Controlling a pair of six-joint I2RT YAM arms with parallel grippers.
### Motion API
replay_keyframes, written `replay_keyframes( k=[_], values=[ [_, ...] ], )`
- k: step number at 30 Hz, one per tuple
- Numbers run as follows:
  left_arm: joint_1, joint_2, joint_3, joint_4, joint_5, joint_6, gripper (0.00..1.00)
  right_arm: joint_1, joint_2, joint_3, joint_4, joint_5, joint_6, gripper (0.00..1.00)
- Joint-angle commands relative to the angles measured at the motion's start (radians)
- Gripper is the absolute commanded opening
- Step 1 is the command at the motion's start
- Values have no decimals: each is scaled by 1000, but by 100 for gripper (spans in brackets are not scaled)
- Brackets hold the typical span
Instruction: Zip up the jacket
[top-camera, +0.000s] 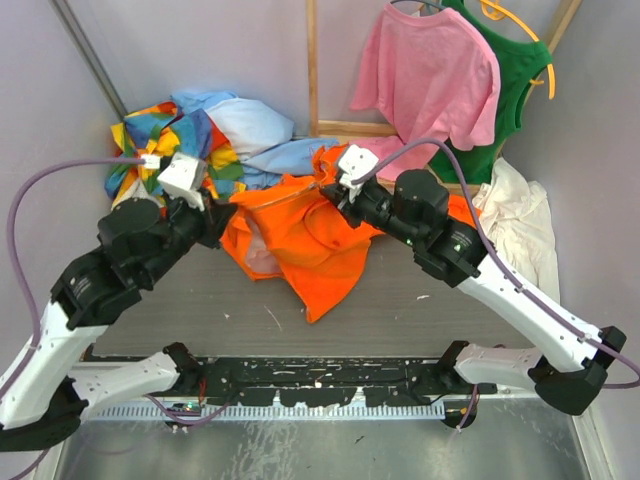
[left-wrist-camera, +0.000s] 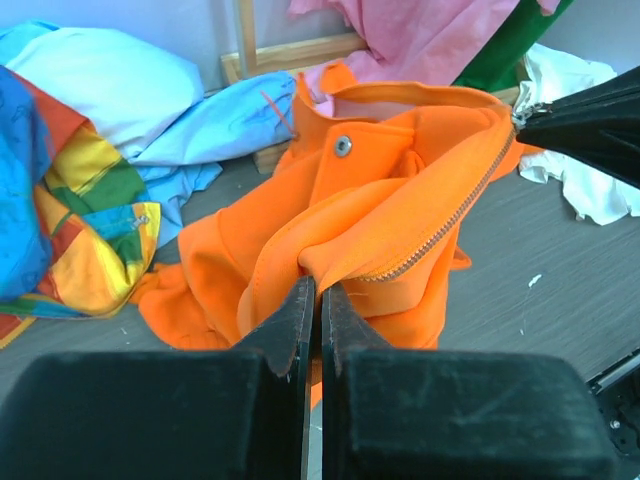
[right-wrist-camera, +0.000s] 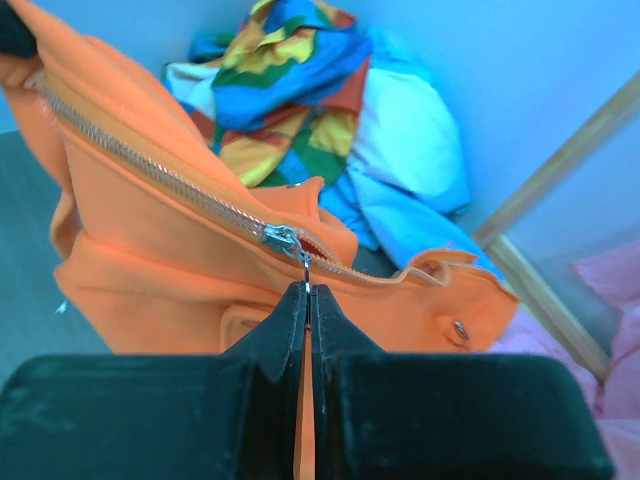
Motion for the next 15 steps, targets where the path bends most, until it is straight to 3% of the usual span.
replay_keyframes(
  k=[1, 5, 9, 15],
  values=[
    [14, -122, -121, -8, -97, 5, 0, -20, -47, -66, -26, -80, 31, 1],
    [14, -186, -370, 44, -147, -95, 0, -20, -32, -210, 35, -68, 71, 1],
    [15, -209, -558, 130, -188, -210, 0, -27, -13, -334, 133, 57, 82, 1],
    [16, -143, -660, 122, -342, -291, 0, -123, 40, -369, 156, 130, 106, 1]
  ],
)
